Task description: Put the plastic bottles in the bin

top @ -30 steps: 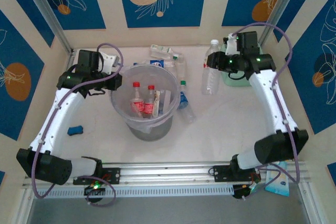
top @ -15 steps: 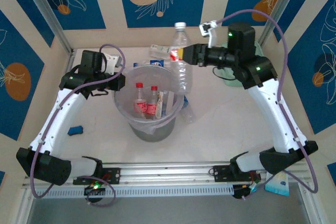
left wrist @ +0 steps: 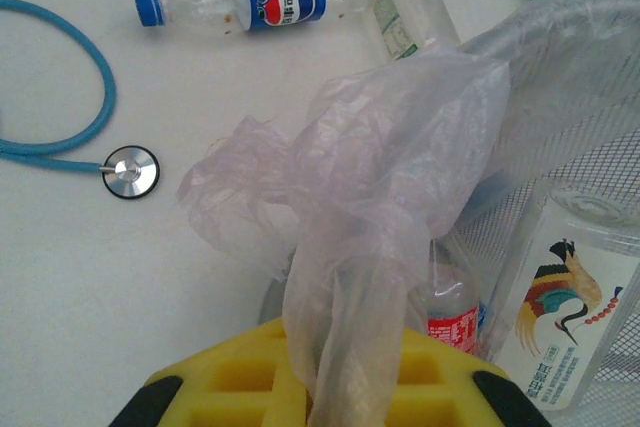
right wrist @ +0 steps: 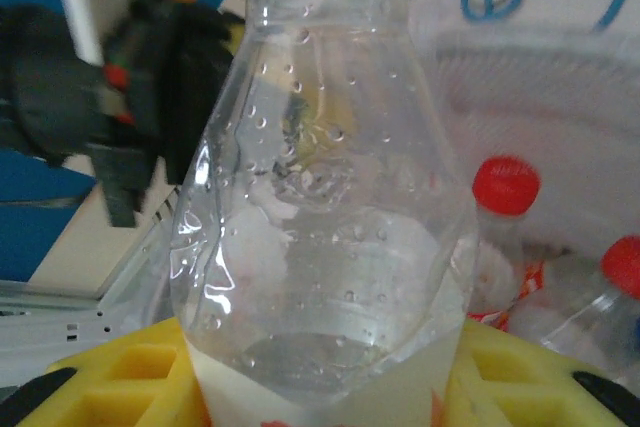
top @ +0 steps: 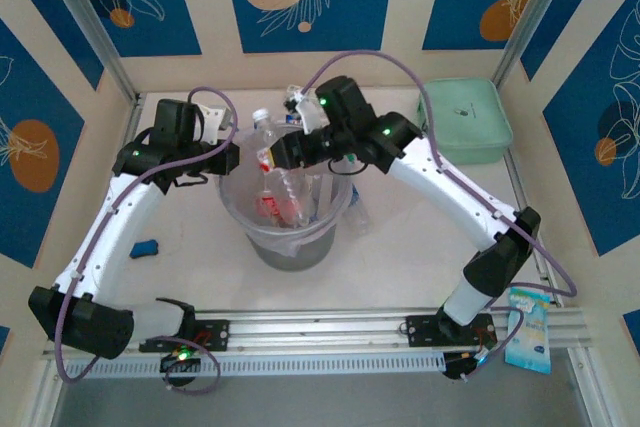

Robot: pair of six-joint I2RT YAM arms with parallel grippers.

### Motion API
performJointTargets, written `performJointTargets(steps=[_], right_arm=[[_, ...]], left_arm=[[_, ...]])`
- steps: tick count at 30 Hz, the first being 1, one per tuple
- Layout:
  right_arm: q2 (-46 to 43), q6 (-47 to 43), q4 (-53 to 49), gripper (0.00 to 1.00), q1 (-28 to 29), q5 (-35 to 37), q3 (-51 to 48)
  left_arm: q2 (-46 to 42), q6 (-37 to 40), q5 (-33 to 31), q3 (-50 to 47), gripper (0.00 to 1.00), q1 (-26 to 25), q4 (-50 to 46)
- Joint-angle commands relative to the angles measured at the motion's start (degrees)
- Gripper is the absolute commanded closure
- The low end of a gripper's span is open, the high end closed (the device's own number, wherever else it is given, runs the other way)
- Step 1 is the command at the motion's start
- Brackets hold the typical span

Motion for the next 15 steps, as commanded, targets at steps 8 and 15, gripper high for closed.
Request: performJointTargets(steps=[8,15], right_arm=[[-2.2,5.4,6.2,0.5,2.2,0.5,-9.5],[-5.5,2.1,3.1,0.04,1.1,4.2,-7.6]], left_arm=[[0.7,-2.2,0.9,-0.7,1.0,-1.3,1.6],[0.9,-1.8,0.8,-0.4,1.0,-1.4,1.4]])
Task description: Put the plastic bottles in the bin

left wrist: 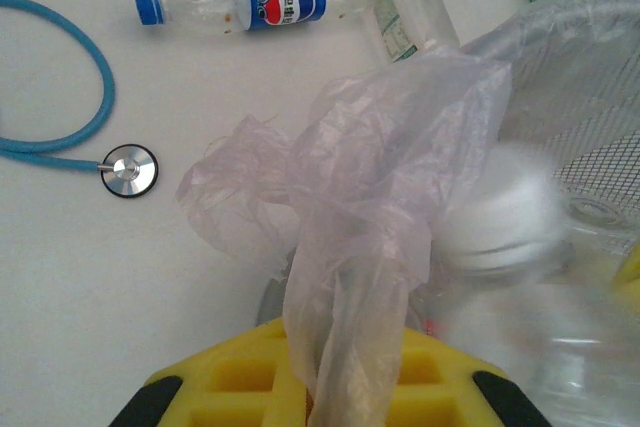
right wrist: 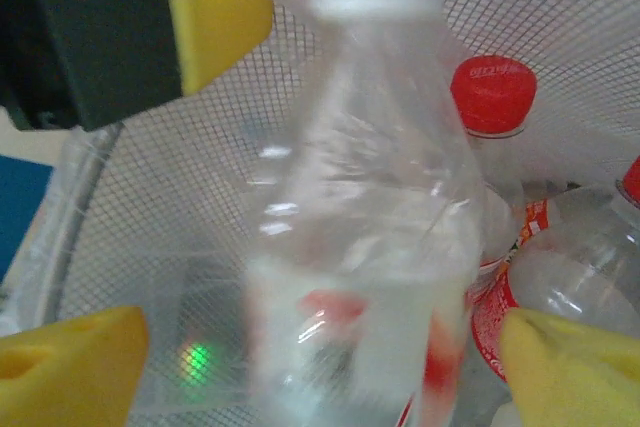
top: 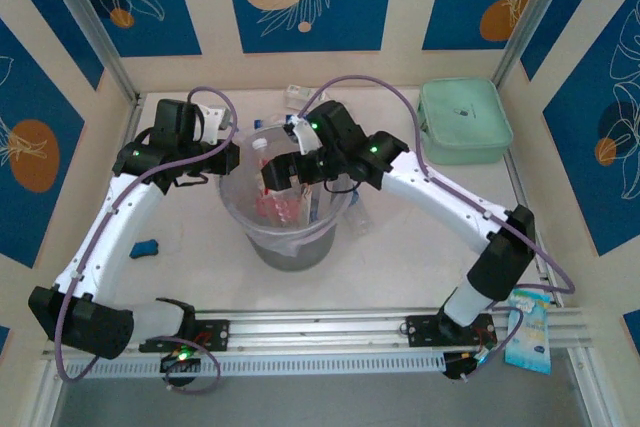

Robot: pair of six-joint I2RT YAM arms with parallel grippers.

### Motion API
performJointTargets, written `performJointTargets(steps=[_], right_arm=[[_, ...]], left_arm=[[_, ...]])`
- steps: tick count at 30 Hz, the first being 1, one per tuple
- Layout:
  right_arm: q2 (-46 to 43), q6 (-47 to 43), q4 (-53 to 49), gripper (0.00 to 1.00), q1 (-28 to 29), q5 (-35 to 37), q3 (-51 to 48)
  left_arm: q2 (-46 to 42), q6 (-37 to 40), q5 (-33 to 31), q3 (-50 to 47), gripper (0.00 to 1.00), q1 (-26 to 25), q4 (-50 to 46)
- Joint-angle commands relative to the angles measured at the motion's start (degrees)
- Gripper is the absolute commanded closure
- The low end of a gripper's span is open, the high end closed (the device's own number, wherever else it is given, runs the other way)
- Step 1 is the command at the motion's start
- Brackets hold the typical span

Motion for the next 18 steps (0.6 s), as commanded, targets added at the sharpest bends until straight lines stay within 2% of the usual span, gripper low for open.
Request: performJointTargets(steps=[1,4,7,9,14,17,18], right_arm=[[-3.6,-2.0,-1.9,0.04,-0.9,1.3,2.0],[-2.5,-3.5,-3.4,0.06,-1.2,1.7,3.9],[0.4,-4.4,-4.9,0.12,-0.9,2.3,6.5],[2.7,-4.9,-6.0,0.19,-0.5,3.3,8.1],[8.5,-6.1,-8.1,0.46,1.0,5.7,10.2],[10.6,-5.8,-7.8,0.63,2.3,6.0,8.9],[10.9,-5.3,-7.0,0.66,2.8,5.9,8.1]], left_arm=[[0.9,-1.5,1.0,-0.4,1.0,-1.3,1.4],[0.8,-1.6,1.3,-0.7,1.0,-1.4,1.8],[0.7,-1.7,1.5,-0.5,1.0,-1.4,1.8],[0.5,-1.8,1.5,-0.3,1.0,-1.5,1.7],[-0.2,-1.8,1.2,-1.0,1.0,-1.5,1.4],[-0.3,-1.8,1.0,-0.9,1.0,-1.6,1.3],[-0.2,-1.7,0.9,-0.9,1.0,-1.7,1.5]])
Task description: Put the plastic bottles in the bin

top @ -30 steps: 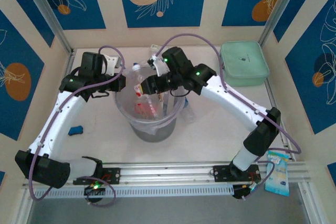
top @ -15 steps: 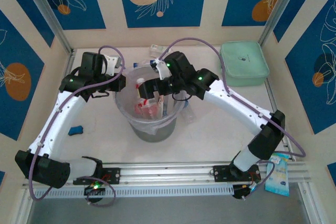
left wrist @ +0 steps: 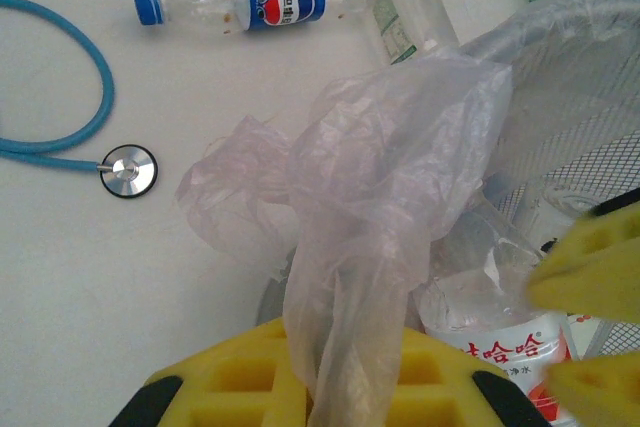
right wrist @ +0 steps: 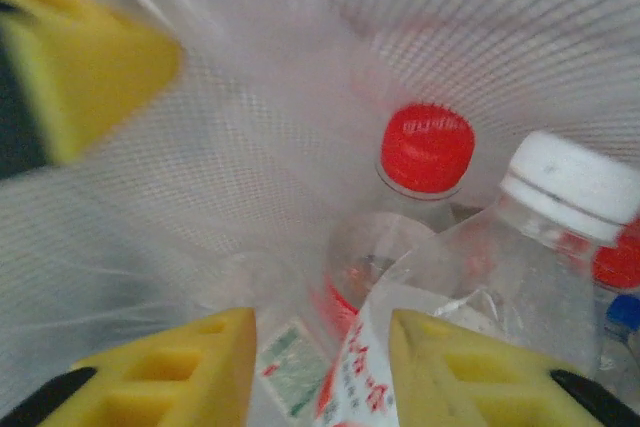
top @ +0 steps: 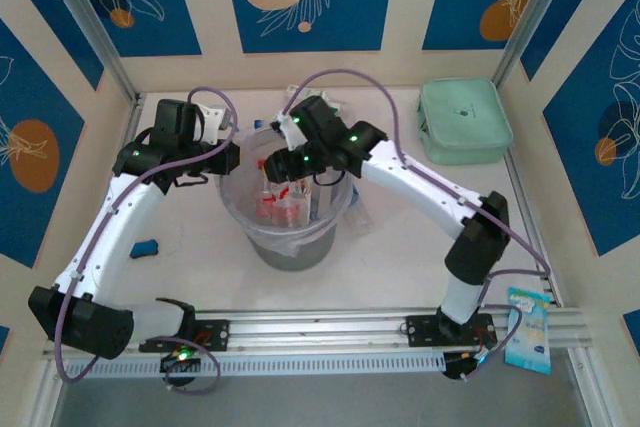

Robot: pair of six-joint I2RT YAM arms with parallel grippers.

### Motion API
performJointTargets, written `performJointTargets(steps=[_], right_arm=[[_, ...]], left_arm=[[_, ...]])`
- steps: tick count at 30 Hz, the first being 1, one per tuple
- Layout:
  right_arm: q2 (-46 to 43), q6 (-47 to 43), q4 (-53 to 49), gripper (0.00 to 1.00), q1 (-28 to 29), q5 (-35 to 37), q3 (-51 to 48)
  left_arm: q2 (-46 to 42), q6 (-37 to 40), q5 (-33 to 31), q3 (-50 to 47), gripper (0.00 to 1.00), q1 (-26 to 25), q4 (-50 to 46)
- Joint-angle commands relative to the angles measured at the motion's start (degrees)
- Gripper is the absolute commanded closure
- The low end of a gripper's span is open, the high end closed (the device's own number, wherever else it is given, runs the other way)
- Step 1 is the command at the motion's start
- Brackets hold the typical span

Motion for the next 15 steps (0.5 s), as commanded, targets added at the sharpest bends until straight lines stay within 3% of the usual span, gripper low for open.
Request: performJointTargets(steps=[1,8,15], right_arm=[[0.8,0.6,-0.2,0.67,1.9,0.6,-2.1],[-0.3,1.2,1.0,0.71,3.4,1.4,-1.3],[-8.2,-0.5,0.9,0.69,2.2,2.3,2.1]], left_arm=[[-0.2,-1.6,0.9,-0.9,1.0,-1.5,1.4],[0.4,-2.0,1.2,-1.0,1.0,-1.5,2.1],[0.7,-1.6,1.0,-0.9,1.0,-1.5,2.2]])
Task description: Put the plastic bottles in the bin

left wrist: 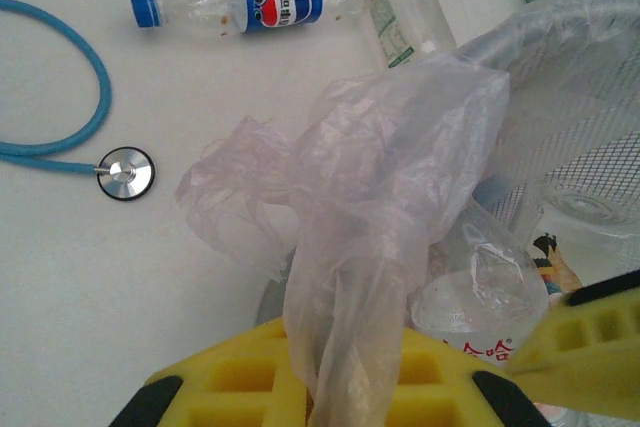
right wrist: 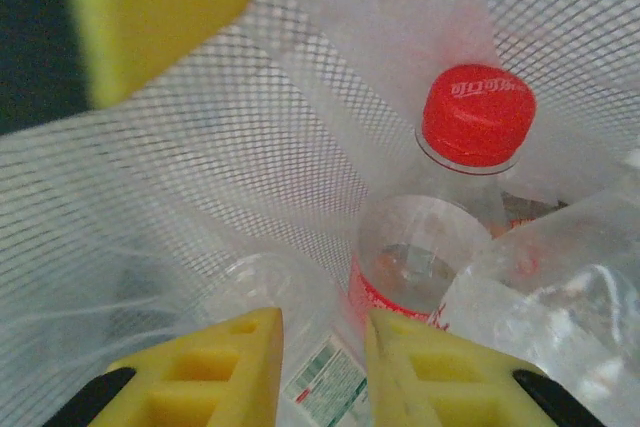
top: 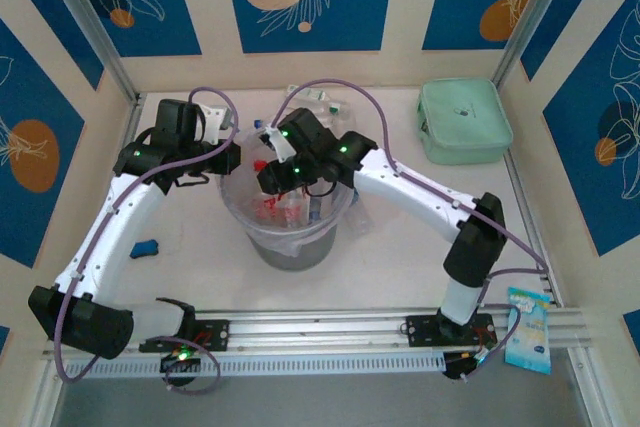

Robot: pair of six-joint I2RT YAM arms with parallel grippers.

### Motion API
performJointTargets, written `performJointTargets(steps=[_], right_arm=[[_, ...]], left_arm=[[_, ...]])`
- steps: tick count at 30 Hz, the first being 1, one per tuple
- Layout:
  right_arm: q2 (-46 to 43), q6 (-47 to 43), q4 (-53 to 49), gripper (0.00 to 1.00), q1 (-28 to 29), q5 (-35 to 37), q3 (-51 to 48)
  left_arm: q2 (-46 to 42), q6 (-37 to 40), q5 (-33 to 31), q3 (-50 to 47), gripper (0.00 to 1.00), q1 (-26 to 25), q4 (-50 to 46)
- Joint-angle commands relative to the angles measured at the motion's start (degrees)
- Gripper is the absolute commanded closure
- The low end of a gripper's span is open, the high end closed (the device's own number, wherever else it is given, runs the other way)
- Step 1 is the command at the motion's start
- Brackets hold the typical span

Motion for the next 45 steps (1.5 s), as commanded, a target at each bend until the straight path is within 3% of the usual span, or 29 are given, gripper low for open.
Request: performJointTargets(steps=[1,5,14,21,27,35,41,45], right_arm=[[-7.3,-1.9,-2.2,0.67,-0.8,2.5,4.9],[-11.0,-5.1,-7.9,0.57,-3.6,8.0,7.8],[-19.9,-1.1,-7.5,0.44,-19.3,4.8,-6.1],[-15.6,-0.2,-11.4,0.18,-27.5,2.3,-11.9],[-12.0,-1.1,-11.1,0.04,-27.5,0.5,-17.5],[-3.3,0.0,-5.0,0.07,-26.0,-4.8,-22.5],[5.6,-1.6,-5.0,0.08,-21.5,0.9,-19.7],[8.9,-1.8,-4.1,0.1,-21.5,1.7,-18.7]], left_arm=[[0.8,-1.3,0.8,-0.8,1.0,-1.2,1.7],[0.8,-1.1,-0.7,-0.7,1.0,-1.2,1.4],[0.3,-2.6,-4.4,1.0,1.0,-0.4,1.0],[-0.9,-4.2,-4.0,2.1,1.0,2.2,1.7],[-3.8,-3.8,-3.8,-0.2,1.0,5.8,0.9],[-5.1,-2.4,-1.7,-0.9,1.0,9.1,-1.9],[-5.3,-1.9,-0.8,-2.5,1.0,10.1,-2.4],[-5.2,-1.8,-0.8,-3.5,1.0,10.3,-1.4]])
